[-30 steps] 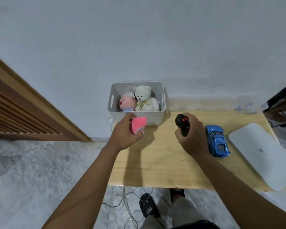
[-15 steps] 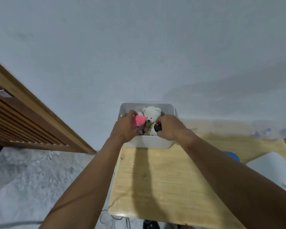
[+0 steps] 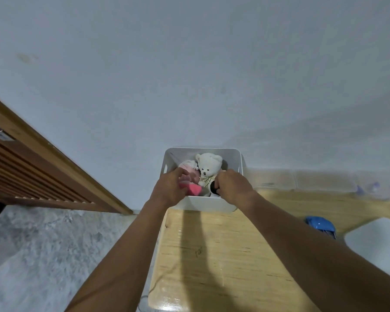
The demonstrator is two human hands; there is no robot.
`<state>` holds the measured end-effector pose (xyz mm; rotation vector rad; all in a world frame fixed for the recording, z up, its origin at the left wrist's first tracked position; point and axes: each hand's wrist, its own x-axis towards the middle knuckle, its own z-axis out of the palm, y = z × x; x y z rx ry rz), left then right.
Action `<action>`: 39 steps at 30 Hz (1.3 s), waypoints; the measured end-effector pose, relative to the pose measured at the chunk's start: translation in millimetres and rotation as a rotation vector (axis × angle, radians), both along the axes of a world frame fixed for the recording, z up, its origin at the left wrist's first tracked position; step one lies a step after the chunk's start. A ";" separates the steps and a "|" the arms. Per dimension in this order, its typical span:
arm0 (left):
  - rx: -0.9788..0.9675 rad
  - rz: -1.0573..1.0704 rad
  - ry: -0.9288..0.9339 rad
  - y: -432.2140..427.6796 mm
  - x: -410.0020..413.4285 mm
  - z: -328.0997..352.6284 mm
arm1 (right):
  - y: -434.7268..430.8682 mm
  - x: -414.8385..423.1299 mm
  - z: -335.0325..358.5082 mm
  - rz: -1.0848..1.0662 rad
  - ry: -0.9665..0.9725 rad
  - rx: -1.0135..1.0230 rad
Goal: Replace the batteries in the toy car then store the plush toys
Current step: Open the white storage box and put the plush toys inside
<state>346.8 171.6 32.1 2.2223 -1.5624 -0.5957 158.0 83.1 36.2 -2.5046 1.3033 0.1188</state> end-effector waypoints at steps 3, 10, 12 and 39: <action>-0.047 0.026 0.011 0.7 -6.2 6.2 | 1.2 -3.7 11.0 -0.016 -0.082 0.021; -0.267 -0.060 0.090 -33.0 -76.3 28.7 | 6.1 -105.8 26.5 -0.314 -0.563 -0.142; -0.270 -0.161 0.138 -49.8 -117.4 30.5 | 8.7 -156.0 16.8 -0.408 -0.507 -0.144; 0.406 -0.831 -0.097 -108.1 -496.8 -101.9 | 107.7 -472.0 -107.9 -1.398 -0.201 0.328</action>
